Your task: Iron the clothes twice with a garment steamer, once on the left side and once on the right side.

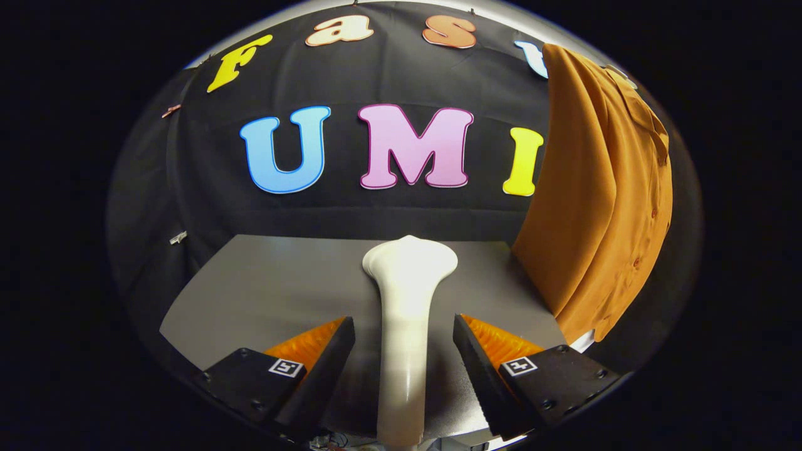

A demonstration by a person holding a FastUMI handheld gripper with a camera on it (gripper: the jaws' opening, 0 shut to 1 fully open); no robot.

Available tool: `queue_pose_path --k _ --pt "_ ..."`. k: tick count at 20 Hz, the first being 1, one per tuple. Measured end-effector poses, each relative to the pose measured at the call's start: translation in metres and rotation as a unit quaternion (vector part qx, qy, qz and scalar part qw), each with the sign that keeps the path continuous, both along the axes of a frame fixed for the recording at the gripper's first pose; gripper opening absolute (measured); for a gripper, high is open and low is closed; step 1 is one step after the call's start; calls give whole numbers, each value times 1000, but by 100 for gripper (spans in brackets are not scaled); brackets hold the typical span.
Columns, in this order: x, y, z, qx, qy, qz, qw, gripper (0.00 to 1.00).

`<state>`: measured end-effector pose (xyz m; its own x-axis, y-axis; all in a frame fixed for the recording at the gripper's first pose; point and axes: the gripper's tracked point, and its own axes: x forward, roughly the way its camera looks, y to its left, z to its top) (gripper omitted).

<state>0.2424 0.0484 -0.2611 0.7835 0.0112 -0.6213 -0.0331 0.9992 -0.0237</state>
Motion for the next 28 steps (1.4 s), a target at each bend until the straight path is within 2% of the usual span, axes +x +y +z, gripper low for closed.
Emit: queue_pose_path --k 7,10,15,22,25,28 --pt "3 -1 -17 -2 34 -18 999 98" --pt "4 -2 -23 -5 47 -22 999 95" --pt "6 -2 -23 2 50 -26 998 96" --pt "1 -1 -20 21 50 -25 998 44" --pt "2 -2 -15 23 36 -27 999 39" --pt "-1 2 -5 18 17 -17 1000 39"
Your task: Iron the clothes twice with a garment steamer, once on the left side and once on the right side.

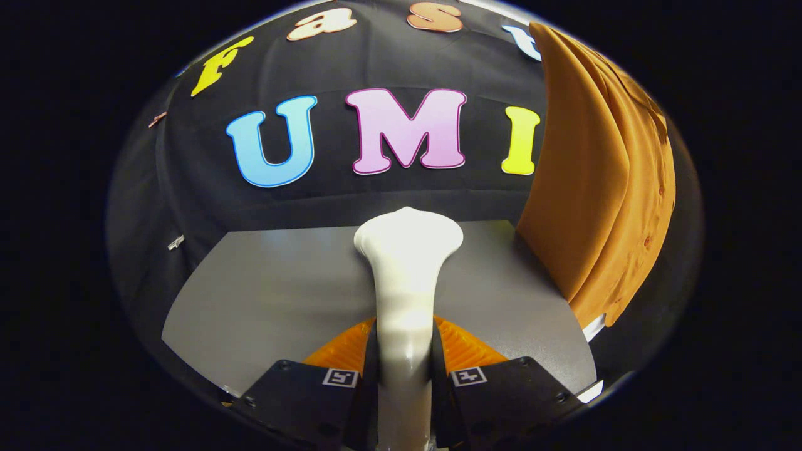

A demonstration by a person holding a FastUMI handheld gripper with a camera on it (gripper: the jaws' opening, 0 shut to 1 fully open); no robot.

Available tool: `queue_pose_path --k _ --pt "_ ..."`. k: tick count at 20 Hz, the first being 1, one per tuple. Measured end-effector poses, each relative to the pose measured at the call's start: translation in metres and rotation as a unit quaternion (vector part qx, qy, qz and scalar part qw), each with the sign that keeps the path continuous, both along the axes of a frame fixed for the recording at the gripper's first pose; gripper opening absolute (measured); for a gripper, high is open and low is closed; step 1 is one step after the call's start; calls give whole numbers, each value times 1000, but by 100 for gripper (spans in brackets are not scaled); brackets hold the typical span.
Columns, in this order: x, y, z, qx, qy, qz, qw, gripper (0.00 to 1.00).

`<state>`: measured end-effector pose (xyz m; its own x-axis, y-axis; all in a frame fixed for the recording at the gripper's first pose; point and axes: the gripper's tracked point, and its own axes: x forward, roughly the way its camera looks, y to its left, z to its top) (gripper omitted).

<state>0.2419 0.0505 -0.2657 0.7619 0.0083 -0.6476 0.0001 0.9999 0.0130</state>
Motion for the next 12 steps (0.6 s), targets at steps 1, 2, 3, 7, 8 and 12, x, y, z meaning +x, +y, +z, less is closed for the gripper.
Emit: queue_pose_path --k 1,2,3,7,8,12 --pt "-1 -1 5 -2 -7 0 1000 39" --pt "-3 0 10 -1 -14 0 1000 39" --pt "-5 0 16 1 -21 -1 1000 39" --pt "-19 -3 40 6 -51 -11 999 39" --pt "-24 -2 43 6 -56 -11 998 39" --pt "-44 -3 66 7 -84 -20 996 39"
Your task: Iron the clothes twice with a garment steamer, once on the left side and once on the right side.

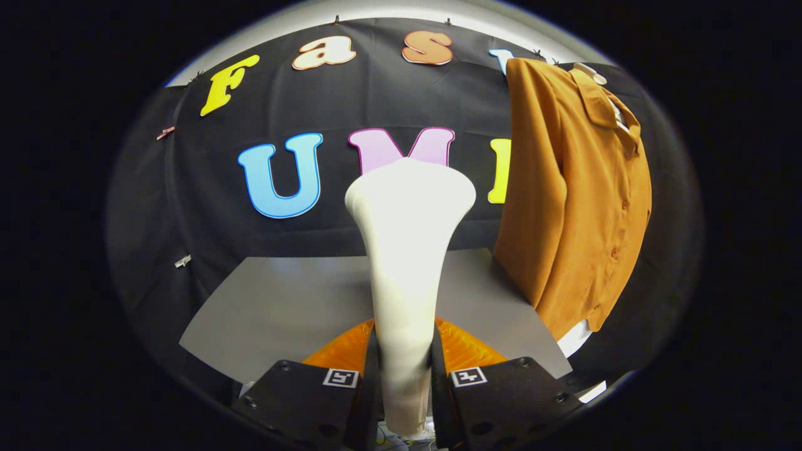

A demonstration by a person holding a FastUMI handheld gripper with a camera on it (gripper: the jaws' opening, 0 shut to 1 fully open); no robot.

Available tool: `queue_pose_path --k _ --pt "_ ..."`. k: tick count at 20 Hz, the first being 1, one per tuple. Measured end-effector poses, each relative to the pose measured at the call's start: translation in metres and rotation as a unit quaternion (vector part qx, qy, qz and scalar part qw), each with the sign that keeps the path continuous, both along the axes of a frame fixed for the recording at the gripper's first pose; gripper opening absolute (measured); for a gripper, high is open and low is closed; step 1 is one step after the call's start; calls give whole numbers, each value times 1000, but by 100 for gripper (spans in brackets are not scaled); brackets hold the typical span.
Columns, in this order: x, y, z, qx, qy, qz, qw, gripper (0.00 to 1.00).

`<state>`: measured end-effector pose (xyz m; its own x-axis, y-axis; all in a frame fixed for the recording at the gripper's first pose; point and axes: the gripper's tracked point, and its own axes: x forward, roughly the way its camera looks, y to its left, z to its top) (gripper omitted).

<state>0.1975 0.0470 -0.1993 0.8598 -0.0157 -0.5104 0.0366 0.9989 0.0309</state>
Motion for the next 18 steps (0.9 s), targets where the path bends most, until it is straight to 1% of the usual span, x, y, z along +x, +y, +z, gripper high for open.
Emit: queue_pose_path --k 5,11,15,18 --pt "-38 5 26 3 -31 -10 999 38" --pt "-96 15 51 1 -57 -33 998 39" --pt "-135 8 54 -7 -56 -59 997 38" --pt "-159 -11 56 -12 -57 -86 995 38"
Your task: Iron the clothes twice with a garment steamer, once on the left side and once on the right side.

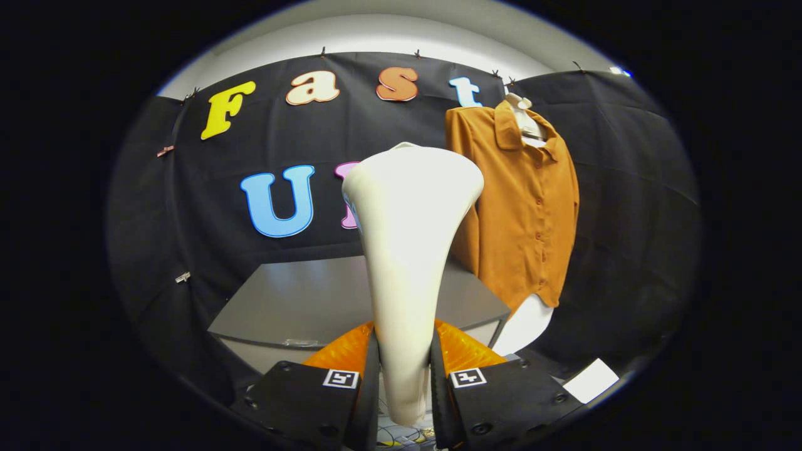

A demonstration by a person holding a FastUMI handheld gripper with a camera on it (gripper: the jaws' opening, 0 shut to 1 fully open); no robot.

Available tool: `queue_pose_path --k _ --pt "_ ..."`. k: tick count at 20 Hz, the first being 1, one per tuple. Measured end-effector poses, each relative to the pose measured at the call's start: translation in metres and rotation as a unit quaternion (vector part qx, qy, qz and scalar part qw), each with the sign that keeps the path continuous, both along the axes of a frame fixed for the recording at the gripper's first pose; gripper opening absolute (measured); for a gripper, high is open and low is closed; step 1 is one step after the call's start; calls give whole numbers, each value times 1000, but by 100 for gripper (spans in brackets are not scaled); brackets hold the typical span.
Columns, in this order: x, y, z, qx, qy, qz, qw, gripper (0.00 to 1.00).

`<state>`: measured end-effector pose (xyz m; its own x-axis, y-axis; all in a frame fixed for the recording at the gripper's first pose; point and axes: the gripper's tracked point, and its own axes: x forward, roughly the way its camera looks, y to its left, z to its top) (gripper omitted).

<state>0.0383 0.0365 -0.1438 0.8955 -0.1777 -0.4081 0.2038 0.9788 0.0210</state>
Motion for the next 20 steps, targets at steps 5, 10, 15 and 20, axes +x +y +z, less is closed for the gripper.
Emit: queue_pose_path --k 5,10,15,20 --pt "-9 -47 14 -5 -16 -39 999 38" --pt "14 -115 16 -12 -39 -59 997 38" --pt "63 -189 22 -4 -56 -60 997 38" --pt "111 -239 20 6 -58 -37 998 38"
